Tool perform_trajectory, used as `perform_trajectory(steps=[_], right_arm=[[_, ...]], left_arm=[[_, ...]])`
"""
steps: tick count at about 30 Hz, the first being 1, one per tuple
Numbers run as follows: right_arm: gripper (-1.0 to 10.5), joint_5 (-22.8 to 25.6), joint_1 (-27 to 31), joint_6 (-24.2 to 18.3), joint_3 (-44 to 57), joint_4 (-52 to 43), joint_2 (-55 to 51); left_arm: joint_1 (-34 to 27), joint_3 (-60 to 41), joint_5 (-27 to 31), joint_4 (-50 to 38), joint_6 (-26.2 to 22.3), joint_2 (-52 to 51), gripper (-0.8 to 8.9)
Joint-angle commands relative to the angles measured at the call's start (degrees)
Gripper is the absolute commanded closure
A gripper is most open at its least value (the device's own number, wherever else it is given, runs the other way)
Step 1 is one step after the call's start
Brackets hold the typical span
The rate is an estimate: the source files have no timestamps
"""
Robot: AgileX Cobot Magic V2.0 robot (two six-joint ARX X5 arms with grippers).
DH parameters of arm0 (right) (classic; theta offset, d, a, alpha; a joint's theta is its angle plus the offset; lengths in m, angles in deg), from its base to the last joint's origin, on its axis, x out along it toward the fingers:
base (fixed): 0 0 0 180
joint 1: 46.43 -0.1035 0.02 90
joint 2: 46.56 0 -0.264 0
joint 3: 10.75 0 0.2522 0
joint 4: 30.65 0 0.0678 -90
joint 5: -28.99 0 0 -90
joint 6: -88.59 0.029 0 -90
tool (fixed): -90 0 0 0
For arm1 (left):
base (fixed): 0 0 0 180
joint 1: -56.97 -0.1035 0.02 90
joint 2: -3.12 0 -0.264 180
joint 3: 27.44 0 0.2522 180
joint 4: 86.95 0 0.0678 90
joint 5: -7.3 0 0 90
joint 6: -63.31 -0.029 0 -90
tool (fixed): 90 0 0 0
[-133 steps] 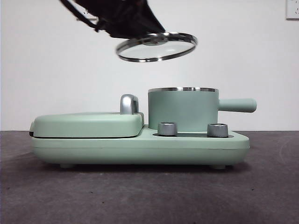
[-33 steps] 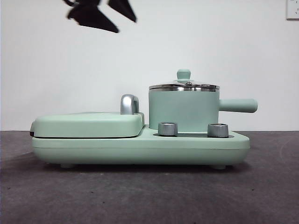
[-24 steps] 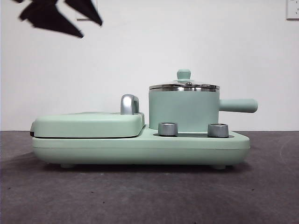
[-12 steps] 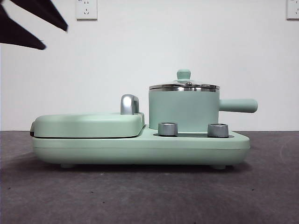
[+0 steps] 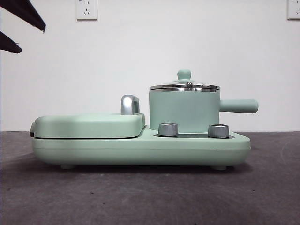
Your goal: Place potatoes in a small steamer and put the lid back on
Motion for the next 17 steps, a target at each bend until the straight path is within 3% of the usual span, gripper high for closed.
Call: perform_trajectory(steps=[1,17], right_arm=[[9.2,0.07,-0.26,-0.44,-0.39,-0.81,0.24],[9.3,0.07,-0.26,-0.48,-0.42,-1.09,-0.09]], left_arm=[[0.11,0.20,-0.04,-0.26,0.04,-0.68,8.11],[0.07,0.26,-0.04,0.83,-0.22,-1.75,8.08]])
